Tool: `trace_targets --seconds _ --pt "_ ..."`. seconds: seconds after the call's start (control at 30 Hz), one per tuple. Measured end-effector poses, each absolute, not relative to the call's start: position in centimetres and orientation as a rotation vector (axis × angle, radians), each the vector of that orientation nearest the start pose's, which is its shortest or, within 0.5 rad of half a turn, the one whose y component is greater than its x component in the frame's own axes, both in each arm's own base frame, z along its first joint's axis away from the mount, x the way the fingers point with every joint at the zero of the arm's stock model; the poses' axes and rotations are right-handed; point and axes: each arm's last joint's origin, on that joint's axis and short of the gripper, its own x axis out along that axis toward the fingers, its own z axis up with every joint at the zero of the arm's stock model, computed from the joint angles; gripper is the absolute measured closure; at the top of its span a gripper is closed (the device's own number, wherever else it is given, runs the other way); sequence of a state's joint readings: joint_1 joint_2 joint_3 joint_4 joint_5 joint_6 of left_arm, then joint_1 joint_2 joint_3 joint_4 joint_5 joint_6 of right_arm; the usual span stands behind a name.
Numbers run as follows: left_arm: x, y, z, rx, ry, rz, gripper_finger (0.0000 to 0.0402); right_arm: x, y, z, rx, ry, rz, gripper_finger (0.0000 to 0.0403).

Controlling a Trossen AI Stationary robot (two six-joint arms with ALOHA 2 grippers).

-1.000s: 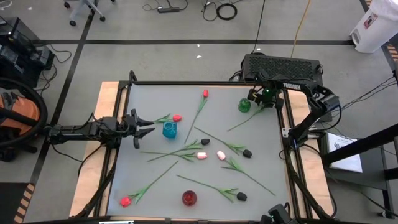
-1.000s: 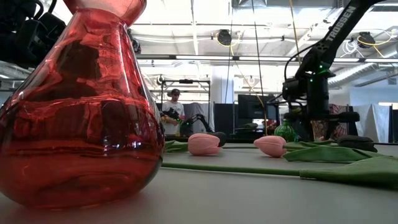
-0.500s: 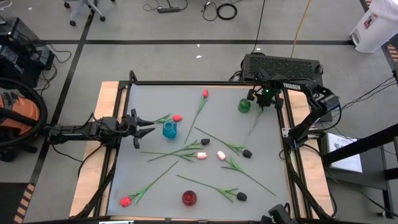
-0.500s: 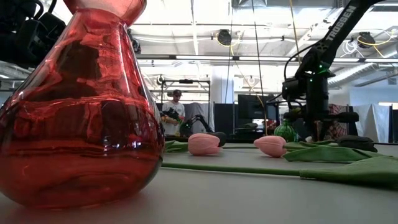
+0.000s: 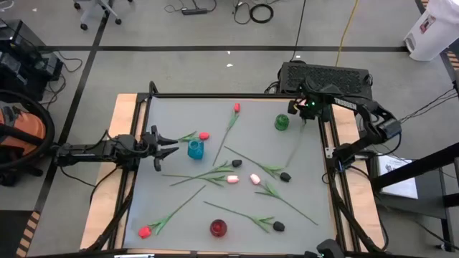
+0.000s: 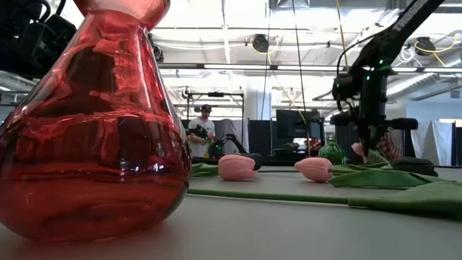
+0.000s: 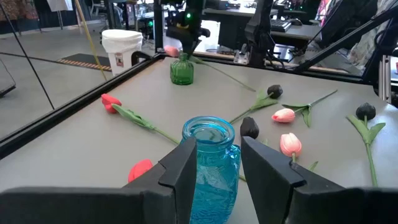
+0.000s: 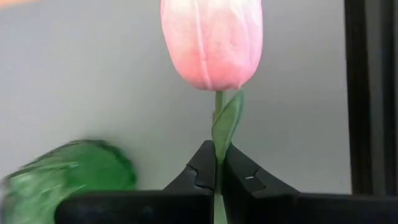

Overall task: Sort flowers into vase by color
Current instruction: Put the top right pink flower into the green vase

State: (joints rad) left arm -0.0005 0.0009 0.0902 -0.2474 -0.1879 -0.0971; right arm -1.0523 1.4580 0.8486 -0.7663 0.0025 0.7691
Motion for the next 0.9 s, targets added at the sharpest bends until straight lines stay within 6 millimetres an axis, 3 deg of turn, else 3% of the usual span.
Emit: trace_targets --seconds 0.37,0.9 --pt "9.0 0.5 17.0 -0.081 0.148 0.194 0.0269 10.7 -18.4 24.7 1.15 0.578 -1.248 0.0403" --pt "9.0 0.5 17.0 -0.081 0.148 0.195 0.0269 9.4 -10.3 33.8 0.708 0.115 -0.726 0.0403"
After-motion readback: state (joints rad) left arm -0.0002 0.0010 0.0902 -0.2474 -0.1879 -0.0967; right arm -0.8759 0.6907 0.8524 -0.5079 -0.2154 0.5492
